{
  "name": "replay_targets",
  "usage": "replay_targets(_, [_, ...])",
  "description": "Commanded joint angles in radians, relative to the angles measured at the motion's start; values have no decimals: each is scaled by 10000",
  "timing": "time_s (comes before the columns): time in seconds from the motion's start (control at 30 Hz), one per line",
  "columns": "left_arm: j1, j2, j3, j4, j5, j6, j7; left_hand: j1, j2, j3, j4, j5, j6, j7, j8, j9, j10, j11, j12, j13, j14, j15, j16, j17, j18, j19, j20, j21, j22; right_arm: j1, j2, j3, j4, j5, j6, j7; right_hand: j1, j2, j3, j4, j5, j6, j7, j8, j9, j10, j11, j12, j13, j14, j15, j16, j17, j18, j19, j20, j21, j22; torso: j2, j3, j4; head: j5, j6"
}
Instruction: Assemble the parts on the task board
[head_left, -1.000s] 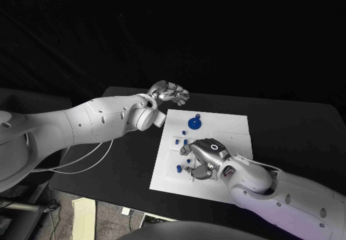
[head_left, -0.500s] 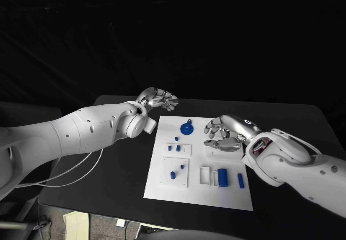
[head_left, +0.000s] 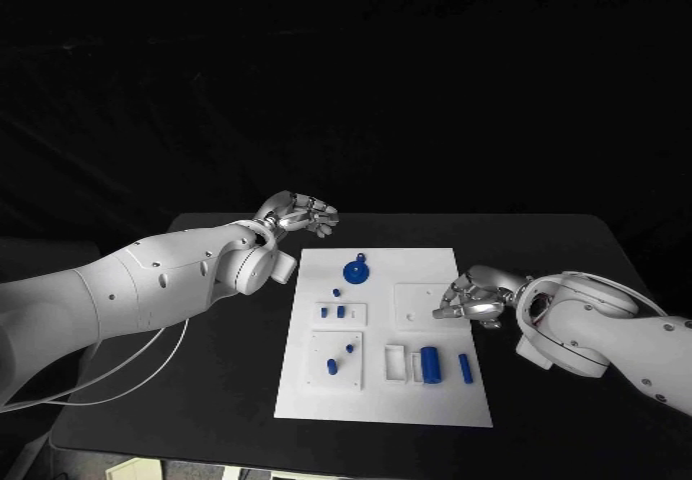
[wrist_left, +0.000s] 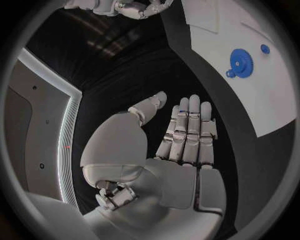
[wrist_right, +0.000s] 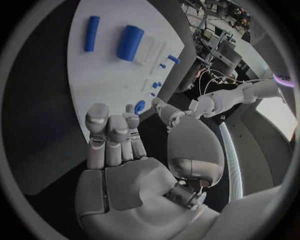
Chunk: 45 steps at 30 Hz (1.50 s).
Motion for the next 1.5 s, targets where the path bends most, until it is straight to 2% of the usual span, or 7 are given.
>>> replay_targets(0.03, [-6, 5, 3, 30, 59, 151, 102, -33, 96, -45, 7, -37, -48, 9, 66, -15, -76, -4, -37, -13, 46, 35, -49, 19, 112, 2, 51, -54, 16, -11, -77, -133, 87, 876, 1241, -1225, -459, 335, -119, 314, -14, 11, 68, 8, 53, 153, -5, 300, 354, -10, -22, 115, 105, 1011, 39, -93, 114, 247, -41, 22, -44, -97, -79])
replay_targets(0.17, [-6, 7, 2, 71, 60, 163, 117, -29, 99, -44, 5, -37, -48, 8, 68, -15, -76, -5, -36, -13, 47, 34, -53, 24, 113, 2, 50, -56, 18, -10, -166, -434, 119, 986, 1300, -1514, -893, 639, -394, 458, -14, 118, 17, 74, 174, 1122, -66, 1129, 1459, -30, -64, 206, 238, 1011, -20, -142, 290, 248, -45, 22, -51, -126, -111])
replay_targets(0.3, [-7, -21, 1, 126, 144, 350, 264, -40, 82, -56, 2, -42, -50, 9, 71, -17, -77, -4, -35, -13, 47, 35, -64, 35, 112, 2, 50, -60, 23, -10, -167, -602, 254, 1067, 1326, -1644, -1045, 611, -509, 444, -13, 176, -22, 103, 259, 1401, -90, 1368, 1818, -57, -98, 218, 305, 1011, -88, -190, 392, 238, -34, -1, -44, -183, -172])
replay_targets(0.5, [-8, -58, -1, 178, 527, 863, 662, -136, -27, -141, -7, -55, -100, 27, 64, -40, -110, 8, -46, -25, 2, 58, -160, 92, 99, -36, 67, -113, 42, -15, 82, -1097, 337, 969, 978, -1767, -1110, 487, -534, 401, -12, 175, -37, 84, 310, 1495, -106, 1440, 1948, -55, -116, 222, 354, 1011, -121, -229, 477, 228, -20, -15, -27, -311, -225])
replay_targets(0.6, [-9, -52, -1, 175, 592, 939, 702, -404, -11, -506, -85, 354, -144, 38, 86, -61, -131, 16, -44, -34, -38, 87, -291, 218, 97, -98, 97, -185, 101, -31, 209, -1166, 271, 934, 900, -1754, -1122, 464, -523, 403, -12, 164, -34, 71, 313, 1508, -104, 1448, 1968, -53, -114, 222, 362, 1011, -125, -236, 491, 225, -17, -7, -26, -324, -254])
replay_targets(0.9, [-16, -62, -1, 205, 594, 1021, 736, -600, 38, -797, -149, 146, -186, 45, 103, -91, -160, 24, -47, -45, -68, 110, -425, 343, 111, -112, 119, -265, 139, -197, 588, -1264, 46, 444, 658, -1737, -1149, 407, -501, 402, -12, 156, -31, 51, 325, 1516, -100, 1450, 1991, -46, -111, 223, 381, 1011, -129, -251, 525, 219, -21, -19, -17, -361, -301])
replay_targets(1.5, [-18, -72, -2, 212, 594, 1042, 709, -623, 69, -841, -165, 134, -198, 46, 107, -101, -169, 25, -48, -49, -67, 111, -462, 384, 120, -107, 120, -290, 148, -424, 968, -1299, -269, 236, 408, -1816, -1028, 412, -313, 269, -11, 165, -26, 6, 372, 1523, -95, 1432, 2038, -31, -104, 201, 427, 1011, -147, -286, 606, 204, -24, -35, -19, -294, -391])
